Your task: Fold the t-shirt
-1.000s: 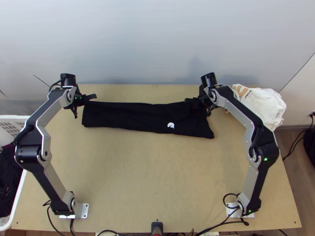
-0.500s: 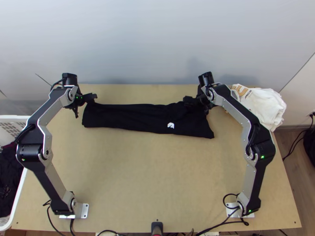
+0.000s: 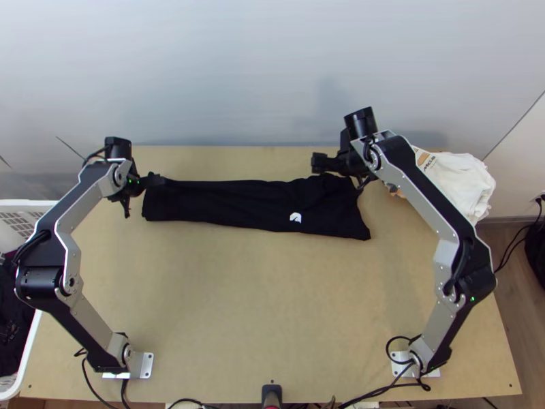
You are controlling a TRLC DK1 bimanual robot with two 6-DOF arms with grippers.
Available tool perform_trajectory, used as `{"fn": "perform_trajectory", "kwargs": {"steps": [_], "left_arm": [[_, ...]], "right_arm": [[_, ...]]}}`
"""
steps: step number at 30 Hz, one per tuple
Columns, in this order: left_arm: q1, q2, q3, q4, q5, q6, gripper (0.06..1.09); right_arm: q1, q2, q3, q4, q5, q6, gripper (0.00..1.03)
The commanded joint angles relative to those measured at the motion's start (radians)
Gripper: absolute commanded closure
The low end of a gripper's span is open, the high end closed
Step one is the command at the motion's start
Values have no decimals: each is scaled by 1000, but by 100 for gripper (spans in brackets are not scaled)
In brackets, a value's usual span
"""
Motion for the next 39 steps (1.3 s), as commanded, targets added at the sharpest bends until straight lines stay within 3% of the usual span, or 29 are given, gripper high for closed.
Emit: {"fn": "perform_trajectory", "kwargs": {"steps": [1, 17, 19, 21, 29, 39], "left_arm": [[-14, 10, -100, 84, -9, 5, 14], [-95, 130, -80, 93, -33, 8, 19], [-98, 133, -81, 90, -33, 5, 27], [-103, 130, -81, 90, -33, 3, 41], [-177, 117, -98, 91, -78, 74, 105], [-201, 33, -58, 32, -96, 72, 105]], "right_arm": [[82, -50, -12, -48, -16, -10, 4], [133, -24, -44, -48, -16, -15, 4], [133, -17, -38, -48, -16, -15, 4], [131, -11, -35, -47, -16, -15, 4], [133, 36, 8, -48, -19, -13, 4], [140, 75, 56, -48, -56, -6, 4]]}}
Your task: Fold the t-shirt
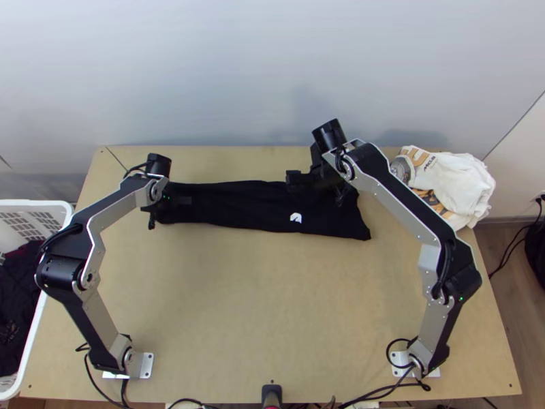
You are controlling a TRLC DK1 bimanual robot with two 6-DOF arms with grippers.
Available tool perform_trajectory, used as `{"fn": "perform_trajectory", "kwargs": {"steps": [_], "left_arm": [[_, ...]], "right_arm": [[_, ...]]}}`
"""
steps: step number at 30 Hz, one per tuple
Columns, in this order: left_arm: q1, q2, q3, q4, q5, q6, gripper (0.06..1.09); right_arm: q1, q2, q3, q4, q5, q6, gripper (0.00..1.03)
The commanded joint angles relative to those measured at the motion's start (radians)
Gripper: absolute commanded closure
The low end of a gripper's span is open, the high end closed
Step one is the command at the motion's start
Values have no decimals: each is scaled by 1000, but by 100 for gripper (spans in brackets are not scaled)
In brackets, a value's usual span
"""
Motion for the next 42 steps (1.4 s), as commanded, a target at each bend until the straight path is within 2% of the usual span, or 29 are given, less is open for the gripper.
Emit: {"fn": "perform_trajectory", "kwargs": {"steps": [1, 17, 30, 37, 42], "left_arm": [[-19, -64, 69, -57, -3, -7, 105], [-99, -90, 431, -255, 13, -62, 105], [-228, -105, 656, -359, 23, -111, 105], [-265, -117, 693, -359, 77, -153, 105], [-285, -119, 707, -353, 109, -191, 105]], "right_arm": [[12, 32, 32, 0, -23, 5, 4], [92, 175, 64, 0, -39, 8, 4], [71, 328, 43, 7, -39, -1, 4], [57, 333, 18, 24, -39, 16, 4], [11, 224, 40, 14, -39, 28, 4]]}}
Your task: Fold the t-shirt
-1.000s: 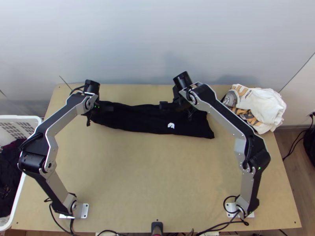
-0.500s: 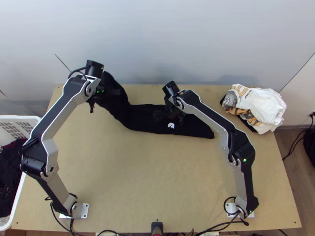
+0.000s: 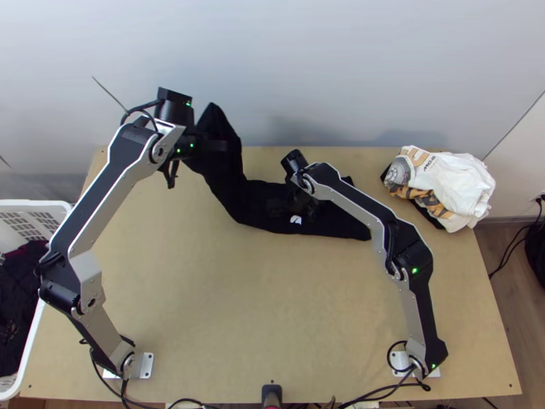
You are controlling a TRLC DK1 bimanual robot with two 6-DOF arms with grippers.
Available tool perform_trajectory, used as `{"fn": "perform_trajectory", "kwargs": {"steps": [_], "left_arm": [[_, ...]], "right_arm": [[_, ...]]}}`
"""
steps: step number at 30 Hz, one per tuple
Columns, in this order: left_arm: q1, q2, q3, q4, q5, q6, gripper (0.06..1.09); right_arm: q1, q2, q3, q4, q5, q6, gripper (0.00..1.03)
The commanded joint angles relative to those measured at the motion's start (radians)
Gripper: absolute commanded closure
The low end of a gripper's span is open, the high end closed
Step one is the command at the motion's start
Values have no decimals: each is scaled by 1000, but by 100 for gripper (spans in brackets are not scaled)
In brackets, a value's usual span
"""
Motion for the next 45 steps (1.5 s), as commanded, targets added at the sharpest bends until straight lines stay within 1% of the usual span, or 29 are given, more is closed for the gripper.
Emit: {"fn": "perform_trajectory", "kwargs": {"steps": [1, 4, 7, 14, 19, 24, 29, 30, 33, 37, 45], "left_arm": [[-31, -5, 36, 8, 48, -56, 105], [-44, 6, 39, 36, 63, -102, 105], [-82, 21, 53, 48, 65, -120, 105], [-186, 100, 143, 88, 65, -132, 105], [-263, 170, 171, 140, 63, -140, 105], [-324, 242, 174, 246, 46, -137, 105], [-389, 308, 174, 372, -20, -146, 105], [-399, 317, 174, 392, -21, -168, 105], [-429, 363, 175, 462, -37, -168, 105], [-459, 434, 206, 473, -37, -166, 105], [-510, 538, 218, 487, -37, -168, 105]], "right_arm": [[-55, -101, 27, -29, 6, 16, 4], [-96, -188, 41, -68, -20, 25, 4], [-127, -270, 35, -104, -44, 24, 4], [-213, -440, 29, -163, -84, 22, 4], [-285, -560, -37, -167, -92, 30, 4], [-343, -646, -149, -167, -90, 34, 4], [-395, -685, -211, -167, -90, 34, 4], [-405, -689, -218, -167, -90, 36, 4], [-431, -692, -229, -167, -90, 41, 4], [-465, -690, -229, -167, -90, 44, 4], [-475, -692, -251, -167, -90, 44, 4]]}}
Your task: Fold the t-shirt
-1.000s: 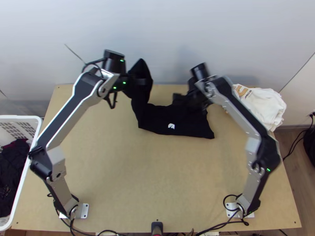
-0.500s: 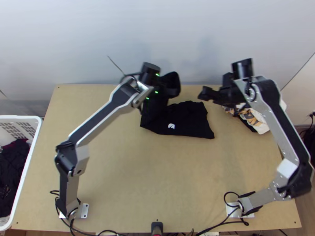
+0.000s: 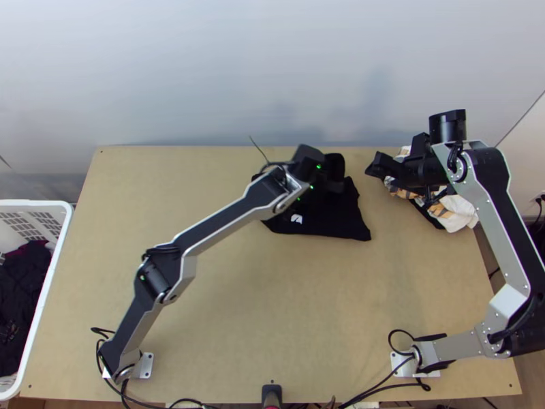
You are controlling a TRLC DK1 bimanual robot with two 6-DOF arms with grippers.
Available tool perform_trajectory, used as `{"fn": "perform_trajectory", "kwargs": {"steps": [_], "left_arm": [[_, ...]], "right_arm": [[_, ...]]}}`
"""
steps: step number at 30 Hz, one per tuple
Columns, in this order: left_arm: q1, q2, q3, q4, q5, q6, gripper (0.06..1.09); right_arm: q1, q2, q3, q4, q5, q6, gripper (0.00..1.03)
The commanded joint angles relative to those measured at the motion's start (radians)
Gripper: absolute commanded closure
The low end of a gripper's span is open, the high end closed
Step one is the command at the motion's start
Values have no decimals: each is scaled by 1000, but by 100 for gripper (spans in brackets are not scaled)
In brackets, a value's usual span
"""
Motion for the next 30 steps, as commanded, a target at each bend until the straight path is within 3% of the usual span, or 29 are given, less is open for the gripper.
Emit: {"fn": "perform_trajectory", "kwargs": {"steps": [1, 10, 11, 12, 14, 21, 30], "left_arm": [[-52, 103, 20, 19, -4, -3, 105], [-95, 156, 34, 45, -23, 3, 104], [-95, 159, 34, 61, -32, 8, 92], [-93, 159, 36, 65, -30, 9, 69], [-93, 154, 42, 47, -30, 11, 11], [-44, -22, 45, -113, -29, 3, 10], [135, -323, -119, -349, -21, 42, 10]], "right_arm": [[-20, -5, -20, -1, 1, -1, 4], [-15, -8, -29, -1, 0, -1, 4], [-15, -10, -32, -1, 0, -1, 4], [-15, -13, -35, -1, 0, -1, 4], [-15, -16, -41, -1, 0, -1, 4], [-4, -18, -81, 16, 0, -1, 4], [174, 105, -54, 94, 0, -1, 4]]}}
